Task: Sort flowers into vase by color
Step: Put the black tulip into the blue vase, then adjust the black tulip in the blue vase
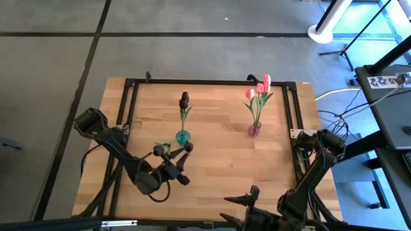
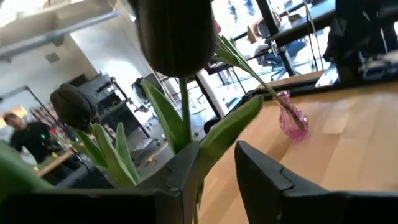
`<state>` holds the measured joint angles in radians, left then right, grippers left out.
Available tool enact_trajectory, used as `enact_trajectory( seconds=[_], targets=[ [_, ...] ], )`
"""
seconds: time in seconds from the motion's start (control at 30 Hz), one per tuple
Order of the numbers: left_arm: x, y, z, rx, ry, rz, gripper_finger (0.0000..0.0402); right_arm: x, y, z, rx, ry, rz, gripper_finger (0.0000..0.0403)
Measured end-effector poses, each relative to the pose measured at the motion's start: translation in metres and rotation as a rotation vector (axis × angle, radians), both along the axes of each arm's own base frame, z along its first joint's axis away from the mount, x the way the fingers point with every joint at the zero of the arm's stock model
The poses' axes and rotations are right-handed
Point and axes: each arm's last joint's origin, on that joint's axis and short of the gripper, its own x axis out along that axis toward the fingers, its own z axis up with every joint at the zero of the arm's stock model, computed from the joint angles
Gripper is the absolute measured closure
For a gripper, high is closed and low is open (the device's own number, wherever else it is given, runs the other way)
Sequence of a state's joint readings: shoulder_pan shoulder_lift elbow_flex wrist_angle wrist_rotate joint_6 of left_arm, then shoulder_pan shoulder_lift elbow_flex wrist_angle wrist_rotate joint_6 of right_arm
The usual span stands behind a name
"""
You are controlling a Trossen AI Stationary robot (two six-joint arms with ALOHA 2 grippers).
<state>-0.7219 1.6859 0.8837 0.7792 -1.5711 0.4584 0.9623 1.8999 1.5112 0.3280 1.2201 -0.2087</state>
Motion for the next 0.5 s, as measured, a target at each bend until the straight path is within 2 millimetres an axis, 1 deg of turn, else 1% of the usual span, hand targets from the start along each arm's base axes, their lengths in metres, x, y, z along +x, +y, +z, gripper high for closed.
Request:
enact_trajectory(
  seconds=[0.13,0.27,0.43,0.5],
  targets=[
    [-0.001,0.000,-0.007,0.072,0.081,-0.002,0.0301,0.000,0.000,-0.005,0.019,0.017,-0.002,0.0166],
    [-0.004,-0.003,-0.013,0.099,0.111,-0.016,0.0310,0.000,-0.001,-0.007,0.024,0.027,-0.004,0.0166],
    [-0.012,-0.012,-0.015,0.086,0.094,-0.056,0.0321,0.000,-0.001,-0.007,0.021,0.029,-0.004,0.0166],
    [-0.014,-0.017,-0.015,0.046,0.063,-0.113,0.0327,0.000,-0.001,-0.008,0.019,0.030,-0.004,0.0166]
  ],
)
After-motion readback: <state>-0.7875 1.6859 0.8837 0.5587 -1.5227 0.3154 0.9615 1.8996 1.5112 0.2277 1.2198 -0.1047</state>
